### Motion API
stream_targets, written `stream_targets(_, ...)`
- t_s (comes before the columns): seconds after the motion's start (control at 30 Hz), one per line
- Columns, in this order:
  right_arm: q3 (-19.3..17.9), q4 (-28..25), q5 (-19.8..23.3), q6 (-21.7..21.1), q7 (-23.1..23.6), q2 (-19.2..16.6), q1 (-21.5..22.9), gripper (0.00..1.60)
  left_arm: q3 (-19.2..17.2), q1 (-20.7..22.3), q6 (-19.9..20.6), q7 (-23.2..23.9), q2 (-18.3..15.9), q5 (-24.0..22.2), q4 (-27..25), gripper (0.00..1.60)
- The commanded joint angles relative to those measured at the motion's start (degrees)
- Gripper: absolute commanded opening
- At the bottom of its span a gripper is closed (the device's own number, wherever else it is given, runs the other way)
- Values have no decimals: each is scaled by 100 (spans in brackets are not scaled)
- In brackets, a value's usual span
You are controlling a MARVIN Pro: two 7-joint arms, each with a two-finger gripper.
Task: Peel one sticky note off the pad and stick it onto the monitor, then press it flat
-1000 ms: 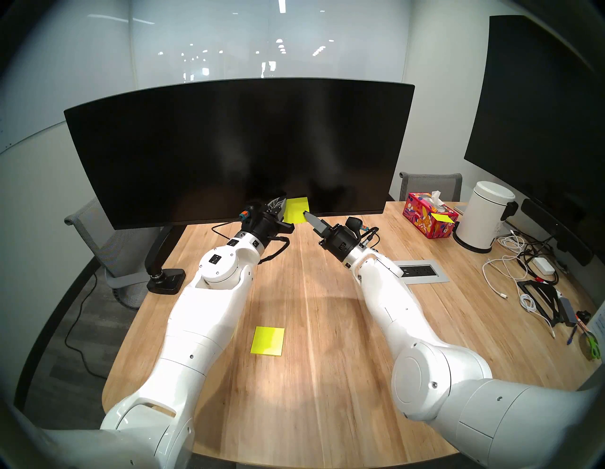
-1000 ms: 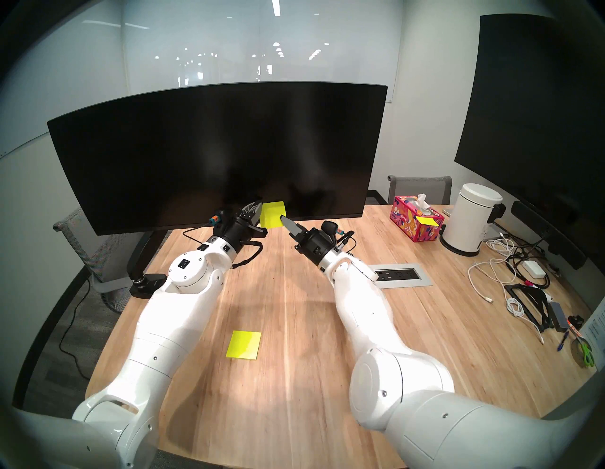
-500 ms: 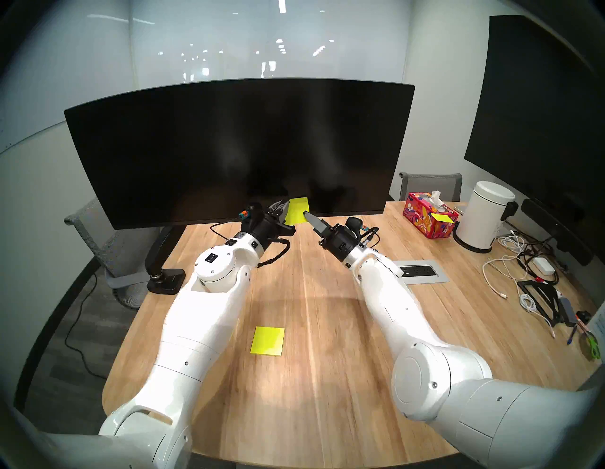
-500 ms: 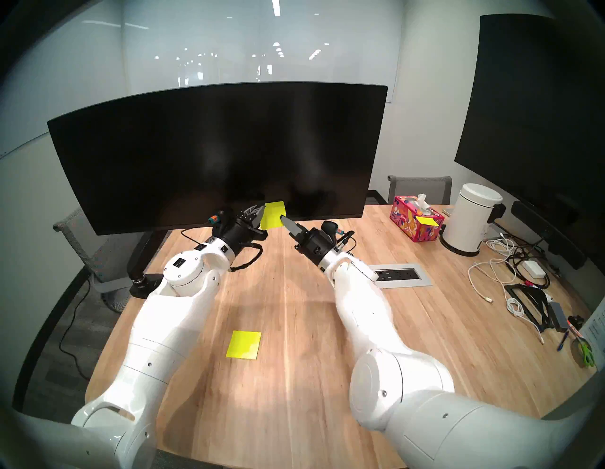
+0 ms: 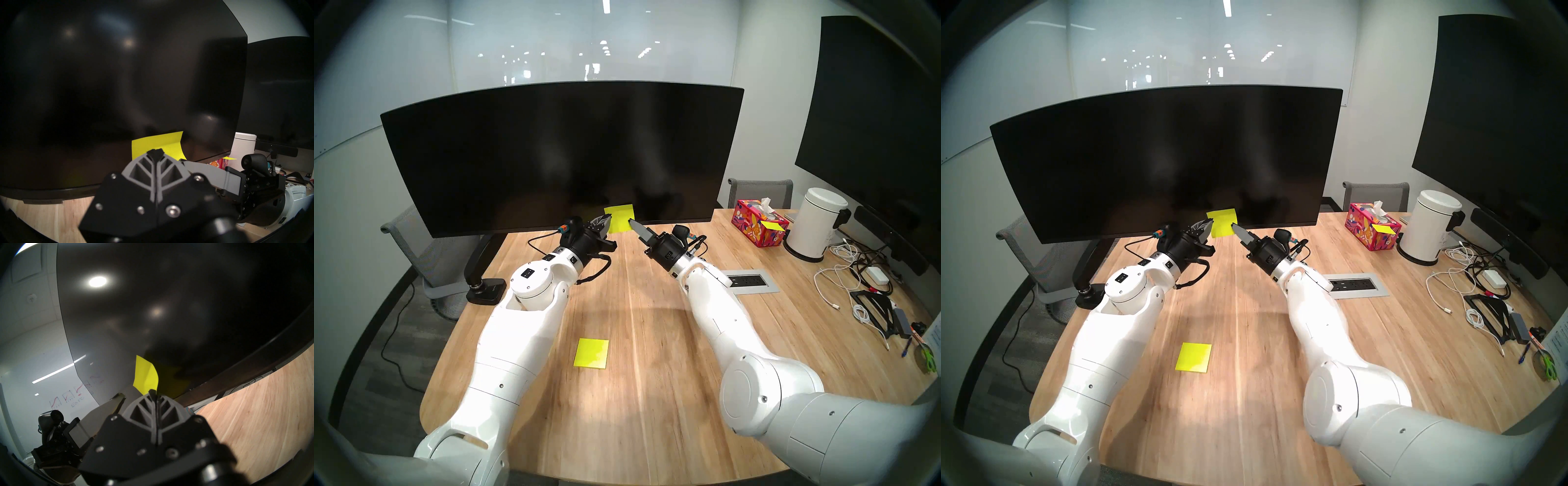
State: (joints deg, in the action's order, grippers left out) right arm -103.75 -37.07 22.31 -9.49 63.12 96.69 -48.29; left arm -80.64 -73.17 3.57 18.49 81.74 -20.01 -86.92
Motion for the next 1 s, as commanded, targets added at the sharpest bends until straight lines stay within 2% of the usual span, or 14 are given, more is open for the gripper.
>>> stream_targets(0.0, -2, -102, 20, -11, 9, 17, 105, 0, 37, 204, -70, -30, 125, -2, -68, 0)
stream_targets(0.57, -2, -106, 20, -13, 8, 17, 103, 0, 207, 390, -70, -80, 247, 7, 155, 0)
stream_targets(0.97, -2, -100, 20, -9, 10, 16, 106, 0, 282, 653, -286, -283, 329, 103, 539, 0)
